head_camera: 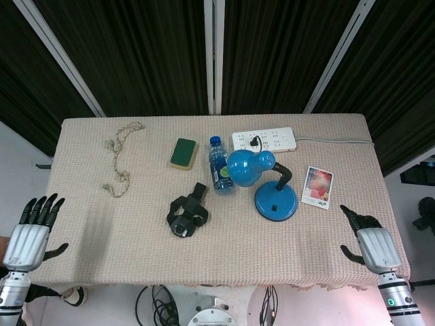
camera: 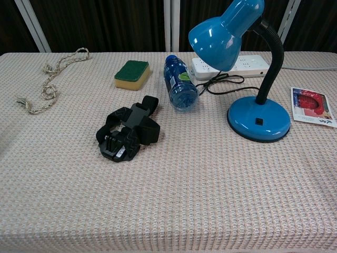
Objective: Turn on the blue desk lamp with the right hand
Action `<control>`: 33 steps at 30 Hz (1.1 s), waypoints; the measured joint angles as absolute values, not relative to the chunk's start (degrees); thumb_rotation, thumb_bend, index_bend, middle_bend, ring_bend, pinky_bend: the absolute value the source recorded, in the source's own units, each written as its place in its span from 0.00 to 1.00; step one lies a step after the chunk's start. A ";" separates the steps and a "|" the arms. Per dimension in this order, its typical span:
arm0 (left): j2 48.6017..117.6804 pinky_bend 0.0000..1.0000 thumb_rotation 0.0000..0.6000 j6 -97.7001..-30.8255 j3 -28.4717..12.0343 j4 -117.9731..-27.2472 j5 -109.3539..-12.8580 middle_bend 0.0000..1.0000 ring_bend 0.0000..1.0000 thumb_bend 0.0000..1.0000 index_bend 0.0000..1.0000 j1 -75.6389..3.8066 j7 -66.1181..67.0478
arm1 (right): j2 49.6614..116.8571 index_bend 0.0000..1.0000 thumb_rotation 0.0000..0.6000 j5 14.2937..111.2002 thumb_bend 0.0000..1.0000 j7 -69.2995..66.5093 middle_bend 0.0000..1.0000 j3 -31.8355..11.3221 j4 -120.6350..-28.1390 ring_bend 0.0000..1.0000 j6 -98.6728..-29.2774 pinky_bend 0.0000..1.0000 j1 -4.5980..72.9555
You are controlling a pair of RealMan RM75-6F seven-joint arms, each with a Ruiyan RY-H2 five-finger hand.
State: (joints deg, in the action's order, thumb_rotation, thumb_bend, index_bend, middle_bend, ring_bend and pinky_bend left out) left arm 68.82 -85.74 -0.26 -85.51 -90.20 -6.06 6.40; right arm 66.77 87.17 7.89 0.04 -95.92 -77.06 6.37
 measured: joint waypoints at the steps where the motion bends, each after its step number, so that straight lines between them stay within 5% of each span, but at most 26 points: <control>1: 68.82 0.00 1.00 -85.48 -0.20 -85.51 -90.13 0.00 0.00 0.00 0.01 -6.11 6.43 | 66.90 0.00 1.00 87.26 0.18 8.50 0.79 0.12 -96.10 0.82 -76.55 0.73 6.69; 6: 68.81 0.00 1.00 -85.45 -0.10 -85.78 -90.13 0.00 0.00 0.00 0.01 -6.15 6.99 | 68.34 0.00 1.00 87.50 0.18 11.60 0.87 0.12 -96.44 0.88 -75.17 0.76 7.90; 33: 68.62 0.00 1.00 -85.59 -0.19 -85.64 -89.70 0.00 0.00 0.00 0.01 -5.92 6.98 | 78.88 0.00 1.00 69.54 0.27 26.37 0.87 -4.02 -96.11 0.88 -53.27 0.76 23.42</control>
State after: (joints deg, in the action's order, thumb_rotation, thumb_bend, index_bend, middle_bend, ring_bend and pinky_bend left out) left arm 68.62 -85.59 -0.19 -85.64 -89.70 -5.92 6.98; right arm 78.88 69.54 26.37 -4.02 -96.11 -53.27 23.42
